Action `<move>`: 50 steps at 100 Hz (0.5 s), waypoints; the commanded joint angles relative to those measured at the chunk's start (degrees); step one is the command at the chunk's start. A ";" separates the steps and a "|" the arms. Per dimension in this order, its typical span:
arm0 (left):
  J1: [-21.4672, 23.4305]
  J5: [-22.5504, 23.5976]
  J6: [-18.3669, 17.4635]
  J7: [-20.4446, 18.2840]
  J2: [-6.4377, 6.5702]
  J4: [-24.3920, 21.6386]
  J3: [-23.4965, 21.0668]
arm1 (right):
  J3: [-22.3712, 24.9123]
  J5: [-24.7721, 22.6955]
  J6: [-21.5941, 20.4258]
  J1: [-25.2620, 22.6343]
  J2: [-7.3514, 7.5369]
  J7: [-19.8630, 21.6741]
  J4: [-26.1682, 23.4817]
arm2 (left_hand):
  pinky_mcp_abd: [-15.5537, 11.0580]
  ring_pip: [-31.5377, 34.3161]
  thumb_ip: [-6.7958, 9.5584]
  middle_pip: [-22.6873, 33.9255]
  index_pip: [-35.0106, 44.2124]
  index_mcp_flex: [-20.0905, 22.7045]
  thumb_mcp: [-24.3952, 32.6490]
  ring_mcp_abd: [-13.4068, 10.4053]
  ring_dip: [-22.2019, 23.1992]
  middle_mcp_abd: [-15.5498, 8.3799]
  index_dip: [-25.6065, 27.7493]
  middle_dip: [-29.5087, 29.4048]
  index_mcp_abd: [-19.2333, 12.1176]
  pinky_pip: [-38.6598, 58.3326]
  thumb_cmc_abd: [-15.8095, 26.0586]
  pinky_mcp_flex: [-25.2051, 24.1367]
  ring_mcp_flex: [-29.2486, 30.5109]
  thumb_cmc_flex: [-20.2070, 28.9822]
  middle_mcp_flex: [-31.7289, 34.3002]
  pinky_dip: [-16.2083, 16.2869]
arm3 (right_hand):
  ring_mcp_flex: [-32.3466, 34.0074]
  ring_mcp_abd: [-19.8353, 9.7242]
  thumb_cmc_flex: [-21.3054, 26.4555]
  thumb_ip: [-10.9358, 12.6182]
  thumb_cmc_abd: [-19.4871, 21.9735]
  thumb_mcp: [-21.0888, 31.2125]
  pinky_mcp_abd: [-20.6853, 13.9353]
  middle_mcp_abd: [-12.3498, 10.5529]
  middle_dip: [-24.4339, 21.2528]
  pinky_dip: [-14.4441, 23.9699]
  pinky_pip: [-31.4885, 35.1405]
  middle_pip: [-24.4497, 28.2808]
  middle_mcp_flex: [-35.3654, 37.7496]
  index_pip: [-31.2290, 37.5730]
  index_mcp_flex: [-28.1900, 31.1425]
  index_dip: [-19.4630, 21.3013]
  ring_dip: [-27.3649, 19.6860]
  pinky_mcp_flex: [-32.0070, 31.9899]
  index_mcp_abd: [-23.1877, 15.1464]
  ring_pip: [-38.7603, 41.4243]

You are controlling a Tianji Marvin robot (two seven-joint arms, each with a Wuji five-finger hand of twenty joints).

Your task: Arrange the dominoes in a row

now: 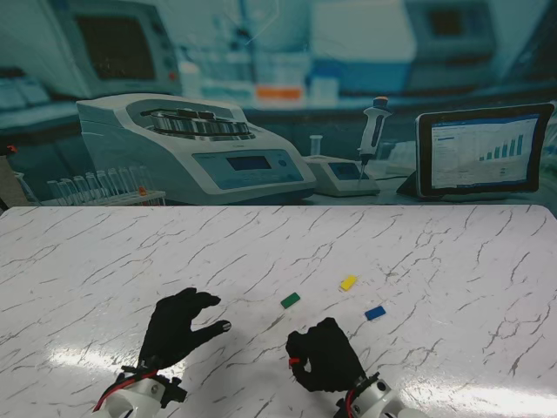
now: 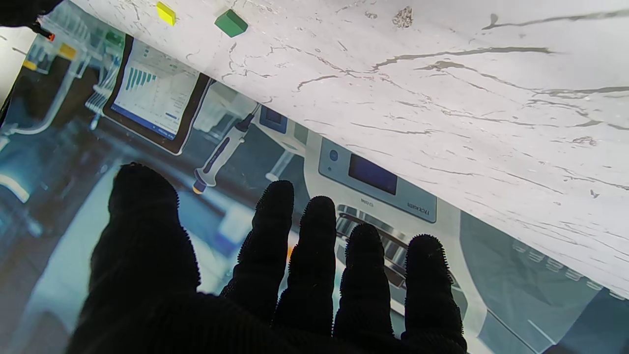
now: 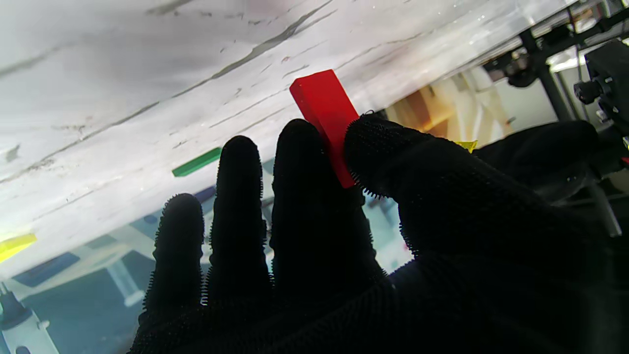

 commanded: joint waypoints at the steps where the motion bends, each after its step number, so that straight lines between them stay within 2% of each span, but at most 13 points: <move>1: 0.57 -0.35 -1.26 -0.50 -0.25 -0.23 0.08 | -0.41 0.39 -0.24 -0.31 -0.53 0.42 0.32 | -1.29 0.81 -0.90 0.63 0.26 1.31 -1.17 -0.50 0.13 -0.79 0.77 0.67 -1.76 0.35 -0.23 -0.12 0.72 -0.68 0.77 0.19 | -1.02 -0.42 1.77 -2.11 1.52 -0.61 1.28 -0.39 -0.60 -0.72 0.27 -0.54 -0.78 1.15 -1.98 -0.89 -0.79 -1.30 0.28 -0.41; 21: 0.66 -0.53 -1.15 -0.56 -0.27 -0.37 0.09 | -0.44 1.33 0.19 -0.12 -0.44 2.22 0.44 | -1.26 0.80 -0.89 0.62 0.26 1.29 -1.14 -0.55 0.12 -0.87 0.76 0.66 -1.73 0.35 -0.06 -0.11 0.70 -0.69 0.79 0.20 | -2.18 0.01 3.62 -4.66 2.66 -3.15 1.21 0.52 -0.28 -0.80 -0.23 -2.19 -1.50 -0.16 -2.21 -1.74 -0.81 -2.01 0.33 -0.91; 50: 0.68 -0.76 -1.10 -0.64 -0.30 -0.51 0.10 | 0.07 1.69 0.45 -0.51 -0.20 4.20 -0.34 | -1.24 0.79 -0.88 0.64 0.30 1.38 -1.14 -0.51 0.10 -0.81 0.76 0.66 -1.69 0.40 0.07 -0.19 0.68 -0.65 0.83 0.24 | -2.88 0.28 4.64 -6.00 3.29 -4.95 1.28 1.14 -0.02 -0.85 -0.58 -3.36 -1.94 -1.47 -2.32 -2.40 -0.76 -2.37 0.51 -1.21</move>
